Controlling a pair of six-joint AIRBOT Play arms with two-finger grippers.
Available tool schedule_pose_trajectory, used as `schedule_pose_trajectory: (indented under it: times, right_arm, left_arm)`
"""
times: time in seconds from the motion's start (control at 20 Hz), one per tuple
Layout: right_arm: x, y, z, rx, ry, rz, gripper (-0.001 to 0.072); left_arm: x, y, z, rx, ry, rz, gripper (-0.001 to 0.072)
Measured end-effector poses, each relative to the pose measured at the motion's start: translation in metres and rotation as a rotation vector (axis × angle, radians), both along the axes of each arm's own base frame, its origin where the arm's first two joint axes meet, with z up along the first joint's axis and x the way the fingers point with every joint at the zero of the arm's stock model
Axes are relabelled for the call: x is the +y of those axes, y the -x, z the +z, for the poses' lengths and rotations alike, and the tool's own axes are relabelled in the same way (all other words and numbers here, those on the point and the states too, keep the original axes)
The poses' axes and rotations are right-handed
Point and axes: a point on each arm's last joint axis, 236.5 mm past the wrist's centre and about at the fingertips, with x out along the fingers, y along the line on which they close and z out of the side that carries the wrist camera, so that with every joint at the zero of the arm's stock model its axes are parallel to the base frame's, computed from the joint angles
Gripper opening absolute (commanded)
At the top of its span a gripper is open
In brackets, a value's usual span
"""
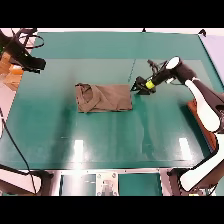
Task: Fold the shirts.
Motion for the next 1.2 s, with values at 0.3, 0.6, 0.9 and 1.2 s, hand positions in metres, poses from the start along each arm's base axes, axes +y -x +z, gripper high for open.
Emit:
schedule_pose_trajectory:
  times: [0.3, 0.6, 0.9, 1.2]
  right_arm:
    - [0.065, 0.002, -0.021, 0.026, -0.248, -0.031, 0.0018]
    - [0.061, -0.045, 0.079, -0.188, -0.387, -0.048, 0.0018]
    - [-0.089, -0.077, 0.26, -0.527, -0.34, -0.253, 0.0018]
    - [-0.282, -0.039, 0.316, -0.624, -0.203, -0.606, 0.0018]
  left_arm:
    - [-0.007, 0.0, 0.0, 0.0, 0.027, -0.007, 0.0028]
    - [-0.012, 0.001, -0.001, 0.007, 0.047, -0.012, 0.0028]
    - [-0.013, 0.006, -0.002, 0.025, 0.051, -0.012, 0.0028]
    - [-0.014, 0.006, -0.002, 0.028, 0.064, 0.004, 0.0028]
